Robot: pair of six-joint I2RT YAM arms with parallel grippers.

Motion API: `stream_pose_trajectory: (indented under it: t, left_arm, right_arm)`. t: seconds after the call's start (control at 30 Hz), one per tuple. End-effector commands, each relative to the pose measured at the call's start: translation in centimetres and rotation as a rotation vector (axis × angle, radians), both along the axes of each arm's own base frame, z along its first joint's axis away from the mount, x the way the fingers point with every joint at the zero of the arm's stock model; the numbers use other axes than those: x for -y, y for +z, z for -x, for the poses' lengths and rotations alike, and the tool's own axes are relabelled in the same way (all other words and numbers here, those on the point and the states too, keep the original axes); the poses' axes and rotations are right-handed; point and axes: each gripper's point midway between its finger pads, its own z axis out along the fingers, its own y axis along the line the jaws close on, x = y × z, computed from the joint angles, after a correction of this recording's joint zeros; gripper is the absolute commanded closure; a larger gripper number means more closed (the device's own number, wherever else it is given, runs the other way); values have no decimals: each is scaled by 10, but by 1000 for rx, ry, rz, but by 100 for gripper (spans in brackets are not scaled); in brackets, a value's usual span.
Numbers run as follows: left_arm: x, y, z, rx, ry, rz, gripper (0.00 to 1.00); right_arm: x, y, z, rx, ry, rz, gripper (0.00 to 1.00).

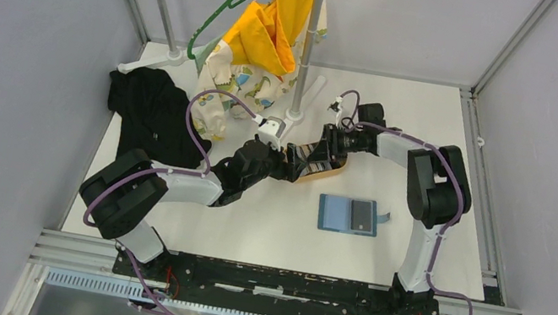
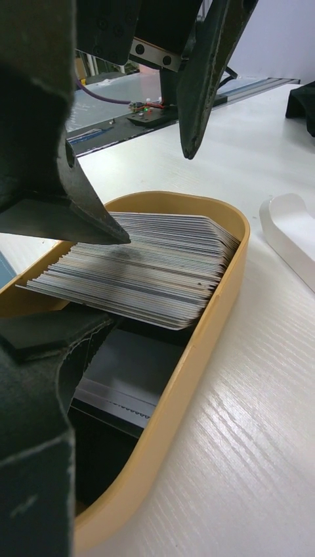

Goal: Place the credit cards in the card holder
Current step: Pick up the credit card from the storage box.

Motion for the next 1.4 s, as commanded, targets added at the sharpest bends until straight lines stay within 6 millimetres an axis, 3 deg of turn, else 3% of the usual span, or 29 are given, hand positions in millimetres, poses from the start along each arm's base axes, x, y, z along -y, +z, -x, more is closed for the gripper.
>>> stream_pose_trajectory:
  t: [0.0,0.53,0.83,1.17,1.37]
  left_arm:
    - [1,20,-6,45,23,54,20]
    - [1,19,-6,44,22,49,20]
    - [0,18,-6,43,23,47,20]
    - [-1,19,-6,43,26,42,20]
    - [-6,38,-1,48,24,40,18]
  right_arm:
    - [-4,41,-8,70,20,-85,55]
    - [18,37,-17,57,-32,-86,60]
    - [28,27,-21,44,-62,-60,74]
    - [50,22,-33,88,-119,2,96]
    - [70,38,-38,167,-148,13,100]
